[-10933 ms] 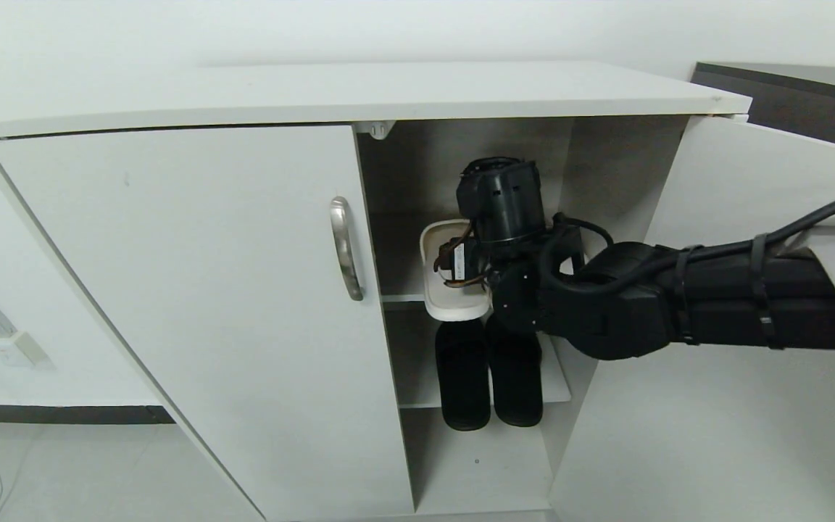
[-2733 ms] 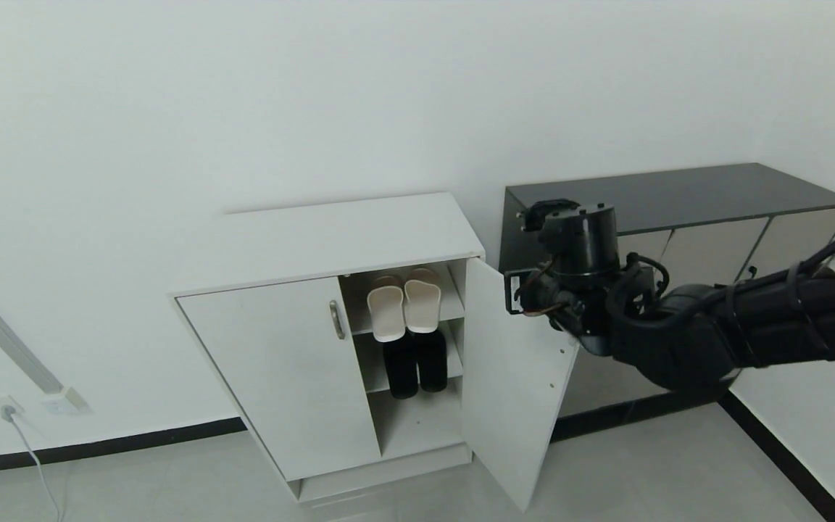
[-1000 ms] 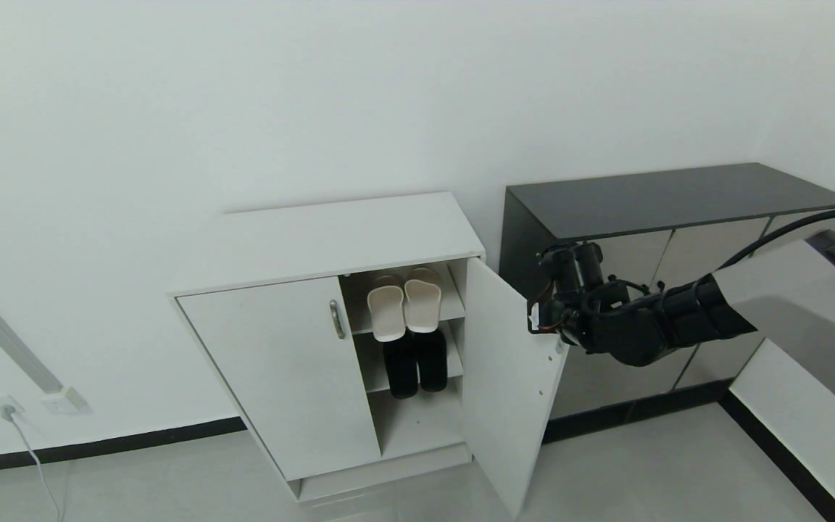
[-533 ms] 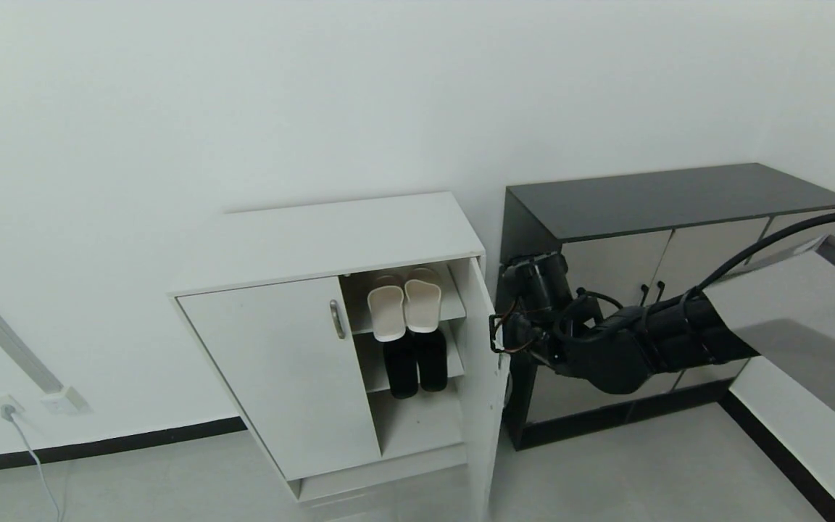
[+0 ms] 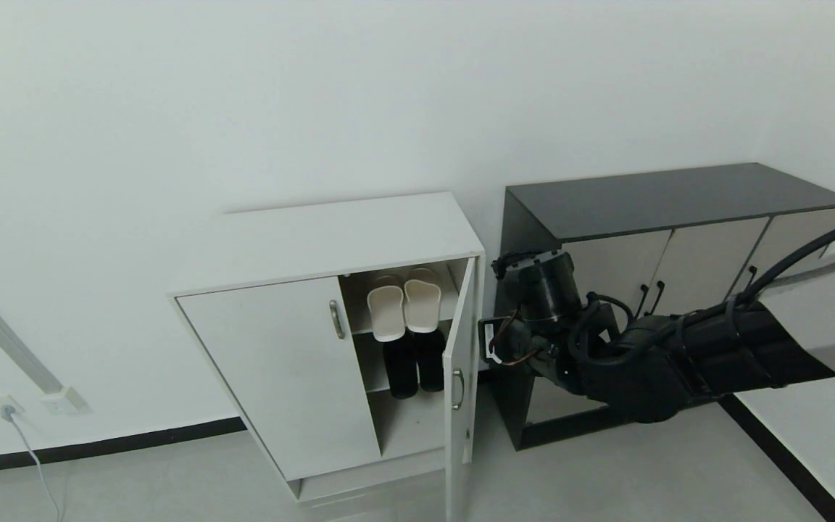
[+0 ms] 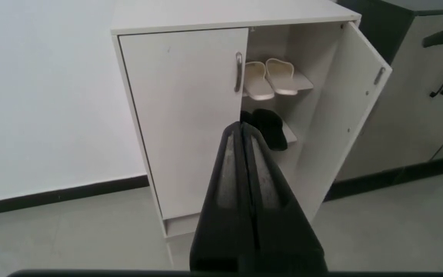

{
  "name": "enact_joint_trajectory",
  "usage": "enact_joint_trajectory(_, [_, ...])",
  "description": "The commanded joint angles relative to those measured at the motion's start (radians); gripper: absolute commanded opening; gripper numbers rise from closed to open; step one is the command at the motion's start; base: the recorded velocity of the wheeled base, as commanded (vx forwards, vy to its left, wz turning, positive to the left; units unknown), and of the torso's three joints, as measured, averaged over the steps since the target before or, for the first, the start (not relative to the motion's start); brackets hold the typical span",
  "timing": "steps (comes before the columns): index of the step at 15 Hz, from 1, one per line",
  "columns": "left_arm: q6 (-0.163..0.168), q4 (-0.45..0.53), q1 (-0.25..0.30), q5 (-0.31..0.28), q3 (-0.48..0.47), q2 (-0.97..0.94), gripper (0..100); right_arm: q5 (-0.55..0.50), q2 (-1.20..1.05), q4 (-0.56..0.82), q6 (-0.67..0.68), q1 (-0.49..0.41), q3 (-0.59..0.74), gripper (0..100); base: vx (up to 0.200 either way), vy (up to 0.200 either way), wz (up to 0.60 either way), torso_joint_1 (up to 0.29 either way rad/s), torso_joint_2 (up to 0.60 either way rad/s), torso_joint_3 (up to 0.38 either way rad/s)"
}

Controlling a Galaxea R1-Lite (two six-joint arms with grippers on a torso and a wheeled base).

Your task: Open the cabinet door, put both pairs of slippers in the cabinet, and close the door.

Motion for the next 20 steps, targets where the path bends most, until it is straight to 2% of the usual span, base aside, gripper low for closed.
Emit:
enact_joint_trajectory(1, [0.000, 0.000, 0.000, 0.001, 0.000, 0.001, 0, 0.001, -0.048, -0.024, -0.006, 0.003, 0.047, 0, 0.000, 0.000, 0.00, 0.000, 0.00, 0.000])
enact_joint_trajectory(2, [0.000, 0.000, 0.000, 0.001, 0.000, 0.001, 0, 0.001, -0.047, -0.037, -0.014, 0.005, 0.056, 0, 0.000, 0.000, 0.00, 0.000, 0.00, 0.000])
enact_joint_trajectory(8, [0.000, 0.000, 0.000, 0.001, 0.000, 0.001, 0, 0.064, -0.061, -0.053, -0.026, 0.008, 0.093, 0, 0.000, 0.000, 0.60, 0.002, 0.00, 0.004])
enact_joint_trajectory(13, [0.000, 0.000, 0.000, 0.001, 0.000, 0.001, 0, 0.055, -0.079, -0.200, -0.089, -0.018, 0.192, 0, 0.000, 0.000, 0.00, 0.000, 0.00, 0.000])
enact_joint_trajectory(18, [0.001, 0.000, 0.000, -0.002, 0.000, 0.001, 0, 0.054, -0.179, -0.206, -0.104, -0.062, 0.341, 0, 0.000, 0.000, 0.00, 0.000, 0.00, 0.000])
enact_joint_trajectory(20, [0.001, 0.000, 0.000, -0.002, 0.000, 0.001, 0, 0.054, -0.215, -0.211, -0.103, -0.076, 0.421, 0, 0.200, 0.000, 0.00, 0.000, 0.00, 0.002])
